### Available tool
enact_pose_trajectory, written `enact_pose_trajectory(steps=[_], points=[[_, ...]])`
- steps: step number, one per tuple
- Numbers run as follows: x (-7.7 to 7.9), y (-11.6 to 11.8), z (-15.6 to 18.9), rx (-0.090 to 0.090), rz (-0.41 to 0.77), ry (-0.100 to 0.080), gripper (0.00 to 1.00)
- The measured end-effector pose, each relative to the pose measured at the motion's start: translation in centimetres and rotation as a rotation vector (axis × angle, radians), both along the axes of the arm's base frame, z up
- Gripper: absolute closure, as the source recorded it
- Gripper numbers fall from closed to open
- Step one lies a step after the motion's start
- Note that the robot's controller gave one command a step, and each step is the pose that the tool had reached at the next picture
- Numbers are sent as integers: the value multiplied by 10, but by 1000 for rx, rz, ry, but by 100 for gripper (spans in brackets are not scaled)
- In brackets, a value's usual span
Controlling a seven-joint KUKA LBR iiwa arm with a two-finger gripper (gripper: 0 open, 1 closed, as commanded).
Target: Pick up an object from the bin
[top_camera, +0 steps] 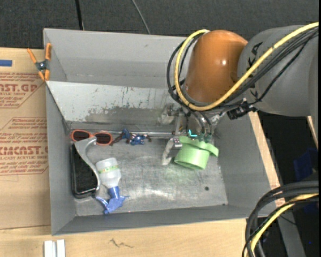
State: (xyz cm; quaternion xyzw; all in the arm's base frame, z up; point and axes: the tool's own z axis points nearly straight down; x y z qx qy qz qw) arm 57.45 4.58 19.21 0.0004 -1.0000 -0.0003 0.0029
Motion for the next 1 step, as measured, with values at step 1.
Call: enact_pose_trajectory(steps=[1], points=[[2, 0, 4, 0, -1, -8, 0]])
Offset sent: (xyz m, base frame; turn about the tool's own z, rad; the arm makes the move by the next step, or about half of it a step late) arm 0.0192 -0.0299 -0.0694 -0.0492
